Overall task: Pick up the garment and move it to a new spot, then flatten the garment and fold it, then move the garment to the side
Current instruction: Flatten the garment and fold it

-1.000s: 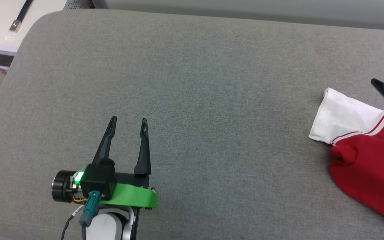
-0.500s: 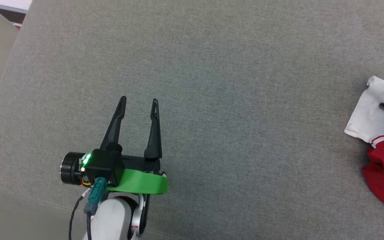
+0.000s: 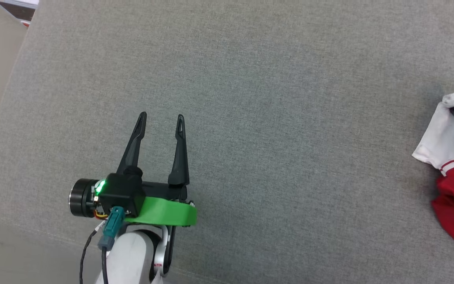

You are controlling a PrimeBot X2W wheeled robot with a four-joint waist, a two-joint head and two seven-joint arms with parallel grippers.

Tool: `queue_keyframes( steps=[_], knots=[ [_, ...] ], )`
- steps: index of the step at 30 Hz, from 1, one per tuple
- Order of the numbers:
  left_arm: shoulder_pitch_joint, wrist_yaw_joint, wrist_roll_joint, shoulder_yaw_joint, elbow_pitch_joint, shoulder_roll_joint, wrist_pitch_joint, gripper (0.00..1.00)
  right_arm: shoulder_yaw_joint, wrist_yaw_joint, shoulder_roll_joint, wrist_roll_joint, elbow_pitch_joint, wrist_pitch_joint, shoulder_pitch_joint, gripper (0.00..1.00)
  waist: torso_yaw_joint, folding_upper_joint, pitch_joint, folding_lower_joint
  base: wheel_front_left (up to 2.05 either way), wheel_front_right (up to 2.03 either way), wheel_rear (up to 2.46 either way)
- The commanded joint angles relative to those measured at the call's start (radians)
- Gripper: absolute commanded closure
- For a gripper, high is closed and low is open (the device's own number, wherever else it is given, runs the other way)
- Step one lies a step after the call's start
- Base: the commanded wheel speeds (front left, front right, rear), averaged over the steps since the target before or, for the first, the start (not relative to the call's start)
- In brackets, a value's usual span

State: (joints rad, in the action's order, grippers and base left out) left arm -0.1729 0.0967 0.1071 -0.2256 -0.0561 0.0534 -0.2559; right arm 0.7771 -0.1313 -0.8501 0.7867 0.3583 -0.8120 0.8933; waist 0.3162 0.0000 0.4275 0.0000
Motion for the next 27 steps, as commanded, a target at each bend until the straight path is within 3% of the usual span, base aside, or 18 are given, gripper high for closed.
queue_keyframes(
  steps=[1, 7, 14, 21, 27],
  knots=[
    [-0.006, -0.003, -0.006, 0.005, 0.003, -0.003, -0.006, 0.0, 0.019, 0.001, 0.028, 0.013, 0.013, 0.032, -0.021, 1.0, -0.016, 0.0, -0.032, 0.0, 0.0, 0.0, 0.0],
    [0.032, -0.015, -0.027, 0.029, 0.011, -0.003, -0.006, 0.0, 0.006, 0.001, 0.008, 0.036, -0.064, 0.218, -0.022, 1.0, -0.044, 0.0, -0.124, 0.0, 0.0, 0.0, 0.0],
    [0.095, -0.034, -0.049, 0.073, 0.013, -0.003, -0.006, 0.0, -0.058, 0.001, -0.06, 0.054, -0.224, 0.349, -0.073, 1.0, -0.078, 0.0, -0.212, 0.0, 0.0, 0.0, 0.0],
    [0.135, -0.045, -0.061, 0.098, 0.006, -0.003, -0.006, 0.0, -0.212, 0.001, -0.119, 0.035, -0.388, 0.394, -0.163, 1.0, -0.102, 0.0, -0.253, 0.0, 0.0, 0.0, 0.0],
    [0.153, -0.049, -0.067, 0.111, 0.001, -0.003, -0.006, 0.0, -0.398, 0.001, -0.125, -0.007, -0.53, 0.38, -0.258, 1.0, -0.114, 0.0, -0.272, 0.0, 0.0, 0.0, 0.0]
  ],
)
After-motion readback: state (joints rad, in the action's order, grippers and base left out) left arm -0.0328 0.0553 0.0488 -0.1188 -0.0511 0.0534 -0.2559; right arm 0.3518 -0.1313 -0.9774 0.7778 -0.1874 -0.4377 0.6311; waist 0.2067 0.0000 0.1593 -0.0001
